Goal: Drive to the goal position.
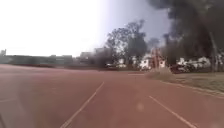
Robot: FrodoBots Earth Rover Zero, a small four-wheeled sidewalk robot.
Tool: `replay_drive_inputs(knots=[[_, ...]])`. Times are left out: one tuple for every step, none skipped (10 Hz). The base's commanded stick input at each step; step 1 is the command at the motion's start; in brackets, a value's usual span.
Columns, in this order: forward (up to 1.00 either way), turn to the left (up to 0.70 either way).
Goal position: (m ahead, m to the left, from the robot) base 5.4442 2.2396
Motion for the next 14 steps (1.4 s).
replay_drive_inputs(knots=[[0.70,0.00],[0.70,0.00],[0.70,0.00],[0.70,0.00],[0.70,0.00],[0.70,0.00],[0.70,0.00],[0.70,0.00],[0.70,0.00],[0.70,0.00],[0.70,0.00],[0.70,0.00],[0.70,0.00],[0.70,0.00]])
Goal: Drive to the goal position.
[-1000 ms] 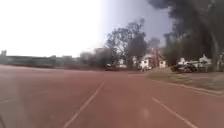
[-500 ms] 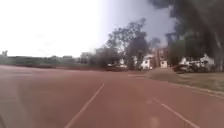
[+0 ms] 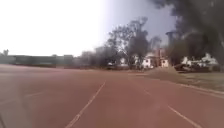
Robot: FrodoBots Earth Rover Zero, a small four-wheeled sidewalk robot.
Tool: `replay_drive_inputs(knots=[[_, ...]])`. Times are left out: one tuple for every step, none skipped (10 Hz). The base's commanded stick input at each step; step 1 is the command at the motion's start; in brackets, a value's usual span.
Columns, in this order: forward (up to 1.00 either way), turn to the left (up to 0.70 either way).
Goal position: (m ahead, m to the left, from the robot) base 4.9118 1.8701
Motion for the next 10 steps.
replay_drive_inputs(knots=[[0.70,0.00],[0.70,0.00],[0.70,0.00],[0.70,0.00],[0.70,0.00],[0.70,0.00],[0.70,0.00],[0.70,0.00],[0.70,0.00],[0.70,0.00]])
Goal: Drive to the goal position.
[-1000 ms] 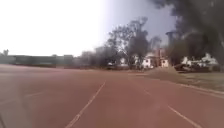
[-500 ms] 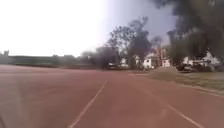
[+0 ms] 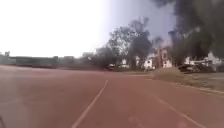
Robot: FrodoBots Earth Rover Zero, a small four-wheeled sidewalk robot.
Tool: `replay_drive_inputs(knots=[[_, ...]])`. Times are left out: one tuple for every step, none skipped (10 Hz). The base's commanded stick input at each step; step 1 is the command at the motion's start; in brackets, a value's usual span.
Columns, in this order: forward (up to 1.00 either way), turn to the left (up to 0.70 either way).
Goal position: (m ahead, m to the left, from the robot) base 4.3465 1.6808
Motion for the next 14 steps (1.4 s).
replay_drive_inputs(knots=[[0.70,0.00],[0.70,0.00],[0.70,0.00],[0.70,0.00],[0.70,0.00],[0.70,0.00],[0.70,0.00],[0.70,0.00],[0.70,0.00],[0.70,0.00],[0.70,0.00],[0.70,0.00],[0.70,0.00],[0.70,0.00]])
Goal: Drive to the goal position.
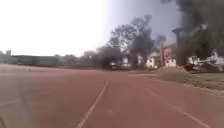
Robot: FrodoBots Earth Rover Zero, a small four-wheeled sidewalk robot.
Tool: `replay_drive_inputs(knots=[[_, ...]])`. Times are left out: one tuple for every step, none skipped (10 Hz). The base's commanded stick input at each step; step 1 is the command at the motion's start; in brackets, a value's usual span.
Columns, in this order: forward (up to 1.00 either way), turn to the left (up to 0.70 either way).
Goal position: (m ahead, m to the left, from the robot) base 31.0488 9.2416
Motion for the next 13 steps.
replay_drive_inputs(knots=[[0.70,0.00],[0.70,0.00],[0.70,0.00],[0.70,0.00],[0.70,0.00],[0.70,0.00],[0.70,0.00],[0.70,0.00],[0.70,0.00],[0.70,0.00],[0.70,0.00],[0.70,0.00],[0.70,0.00]])
